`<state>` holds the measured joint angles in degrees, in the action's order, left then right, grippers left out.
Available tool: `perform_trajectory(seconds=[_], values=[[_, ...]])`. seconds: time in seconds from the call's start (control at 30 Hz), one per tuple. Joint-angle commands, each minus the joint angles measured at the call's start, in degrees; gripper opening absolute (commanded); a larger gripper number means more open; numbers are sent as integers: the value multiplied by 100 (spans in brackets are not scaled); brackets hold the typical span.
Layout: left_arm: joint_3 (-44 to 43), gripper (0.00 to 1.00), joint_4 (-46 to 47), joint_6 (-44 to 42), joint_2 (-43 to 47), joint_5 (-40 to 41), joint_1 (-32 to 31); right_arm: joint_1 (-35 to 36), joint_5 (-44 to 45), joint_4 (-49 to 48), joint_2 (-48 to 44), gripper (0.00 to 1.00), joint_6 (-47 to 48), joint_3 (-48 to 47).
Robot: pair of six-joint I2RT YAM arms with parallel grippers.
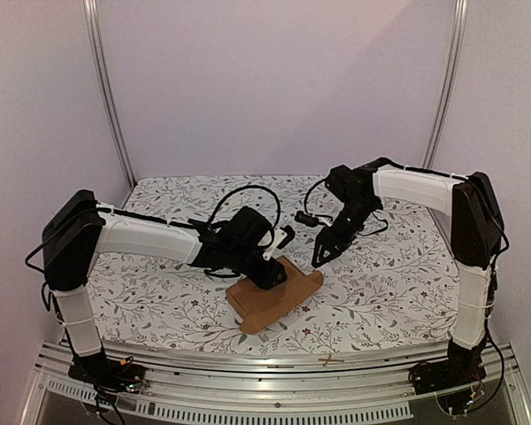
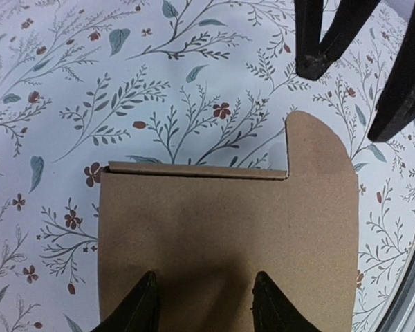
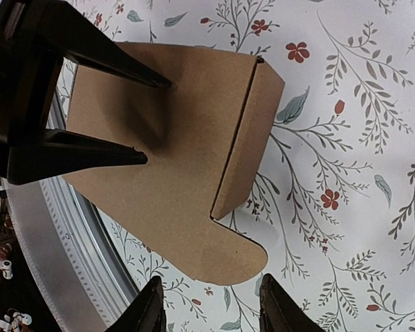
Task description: Fold the paper box
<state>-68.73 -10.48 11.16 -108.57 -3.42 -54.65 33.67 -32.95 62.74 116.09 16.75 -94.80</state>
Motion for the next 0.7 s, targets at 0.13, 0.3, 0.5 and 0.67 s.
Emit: perform_trajectory(seconds=[0.13,0.3,0.5,0.67], values=[[334,46,84,183,-206,-108,-37,133,-180,-148,434,44,-139,49],[360,46,116,239,-223,-123,-32,131,-191,-52,699,44,-259,111],[351,46,110,303,-279,-139,-35,131,-419,245,878,44,-266,116],[348,45,107,347,-286,-116,-36,129,-1041,428,953,43,-238,92]])
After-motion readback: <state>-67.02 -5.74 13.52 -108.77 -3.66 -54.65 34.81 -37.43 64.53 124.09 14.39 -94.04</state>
